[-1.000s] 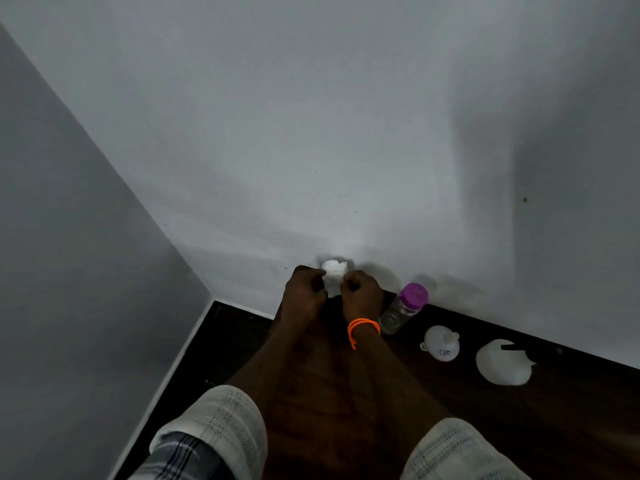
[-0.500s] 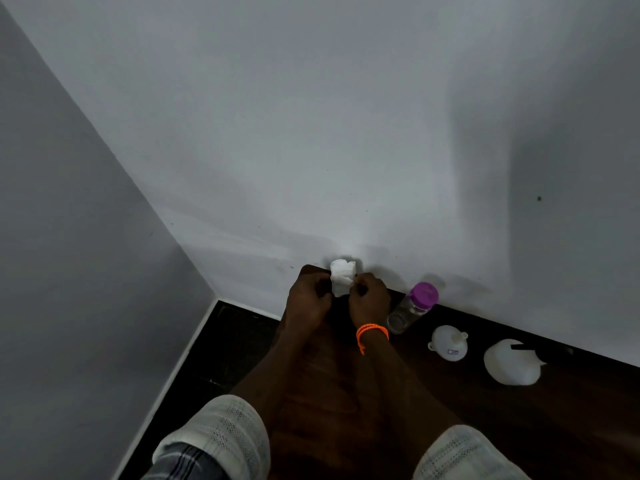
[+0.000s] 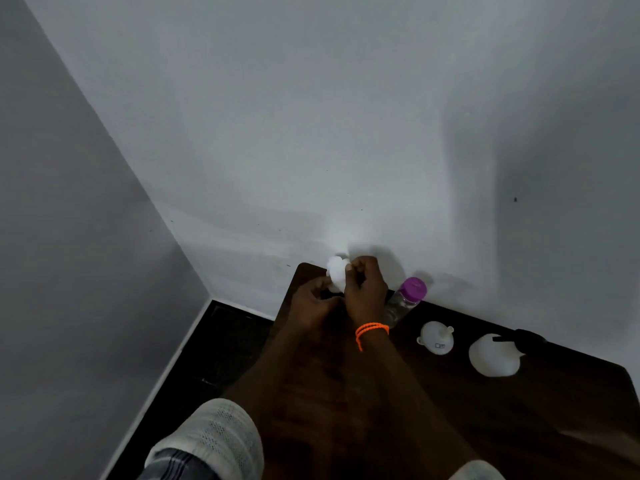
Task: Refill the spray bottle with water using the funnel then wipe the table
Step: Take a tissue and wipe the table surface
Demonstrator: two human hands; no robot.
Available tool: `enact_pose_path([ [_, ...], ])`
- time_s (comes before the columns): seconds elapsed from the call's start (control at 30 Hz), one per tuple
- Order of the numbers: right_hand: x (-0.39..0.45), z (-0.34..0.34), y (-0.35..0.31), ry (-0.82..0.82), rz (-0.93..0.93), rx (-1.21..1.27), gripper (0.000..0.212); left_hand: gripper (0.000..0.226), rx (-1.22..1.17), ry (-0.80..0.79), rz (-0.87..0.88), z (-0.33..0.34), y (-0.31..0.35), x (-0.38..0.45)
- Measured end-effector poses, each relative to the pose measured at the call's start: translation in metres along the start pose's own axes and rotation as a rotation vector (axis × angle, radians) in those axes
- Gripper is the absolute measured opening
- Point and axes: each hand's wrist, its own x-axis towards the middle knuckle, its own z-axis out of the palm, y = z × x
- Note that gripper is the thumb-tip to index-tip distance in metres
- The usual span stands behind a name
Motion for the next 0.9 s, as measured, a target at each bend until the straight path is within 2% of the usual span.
enact_pose_path([
  [0.1, -0.001, -0.005, -0.011, 0.034, -0.007, 0.046, 0.012, 0.012, -0.072, -0.020, -0.107, -0.002, -0.009, -0.007],
  [0.17, -0.003, -0.007, -0.012, 0.069, 0.069, 0.127, 0.017, 0.002, -0.172, -0.014, -0.212, -0.009, -0.016, -0.013],
  [0.3, -0.018, -0.008, 0.005, 0.045, 0.362, 0.355, 0.041, 0.012, -0.483, -0.042, -0.449, -0.031, -0.036, -0.027],
  [0.37, -0.034, -0.008, 0.016, -0.011, 0.537, 0.470, 0.041, 0.022, -0.530, 0.008, -0.535, -0.042, -0.049, -0.035],
  [0.5, -0.070, -0.002, 0.049, -0.085, 0.871, 0.540, 0.042, 0.028, -0.395, 0.193, -0.623, -0.059, -0.072, -0.046],
  [0.6, -0.090, 0.007, 0.066, -0.123, 1.011, 0.539, 0.044, 0.028, -0.291, 0.274, -0.654, -0.068, -0.083, -0.043],
  [0.7, -0.095, 0.018, 0.073, -0.186, 1.005, 0.482, 0.036, 0.021, -0.142, 0.280, -0.628, -0.076, -0.087, -0.028],
  [0.8, -0.088, 0.032, 0.078, -0.131, 0.926, 0.472, 0.032, 0.020, -0.039, 0.277, -0.527, -0.079, -0.081, -0.007],
  [0.9, -0.088, 0.040, 0.085, -0.109, 0.853, 0.387, 0.028, 0.032, 0.180, 0.288, -0.395, -0.079, -0.076, 0.011],
])
